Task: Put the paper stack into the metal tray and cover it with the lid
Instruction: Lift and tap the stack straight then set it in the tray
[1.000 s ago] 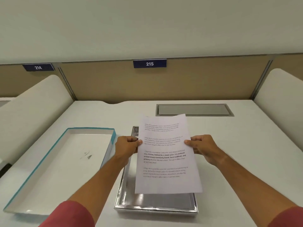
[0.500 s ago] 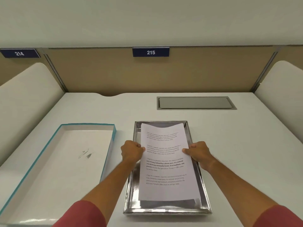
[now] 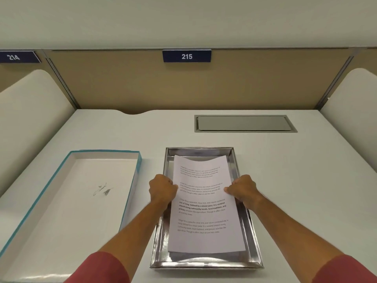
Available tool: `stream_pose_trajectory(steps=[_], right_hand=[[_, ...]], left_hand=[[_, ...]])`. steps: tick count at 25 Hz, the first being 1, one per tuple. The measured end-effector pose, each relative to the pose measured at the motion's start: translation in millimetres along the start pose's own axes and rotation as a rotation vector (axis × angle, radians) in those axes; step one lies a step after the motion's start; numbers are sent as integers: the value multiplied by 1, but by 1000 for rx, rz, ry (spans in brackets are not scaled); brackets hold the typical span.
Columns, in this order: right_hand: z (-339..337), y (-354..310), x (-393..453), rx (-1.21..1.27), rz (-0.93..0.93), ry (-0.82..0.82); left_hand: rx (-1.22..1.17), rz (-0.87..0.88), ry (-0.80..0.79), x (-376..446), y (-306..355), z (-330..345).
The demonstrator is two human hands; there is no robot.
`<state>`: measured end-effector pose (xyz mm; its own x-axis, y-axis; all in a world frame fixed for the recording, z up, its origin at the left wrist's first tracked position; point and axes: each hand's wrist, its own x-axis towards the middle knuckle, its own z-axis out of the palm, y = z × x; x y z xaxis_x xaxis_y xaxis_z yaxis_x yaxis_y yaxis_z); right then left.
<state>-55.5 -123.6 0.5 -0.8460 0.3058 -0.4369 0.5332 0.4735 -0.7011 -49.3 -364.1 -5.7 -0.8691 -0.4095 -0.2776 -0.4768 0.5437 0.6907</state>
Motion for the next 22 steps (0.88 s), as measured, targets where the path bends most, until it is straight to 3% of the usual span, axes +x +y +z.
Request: stream_pose_trajectory(steps=[5,16,22], right_hand=[[4,2,-2,-74,-6,8],[17,3,-14,-368,-132,33],[14,18,-45,-409,-270,-102]], left_hand=[[76,10,-10,1,0,1],[354,137,-212,-16,6,9],[332,167,-322,-47,-13,9]])
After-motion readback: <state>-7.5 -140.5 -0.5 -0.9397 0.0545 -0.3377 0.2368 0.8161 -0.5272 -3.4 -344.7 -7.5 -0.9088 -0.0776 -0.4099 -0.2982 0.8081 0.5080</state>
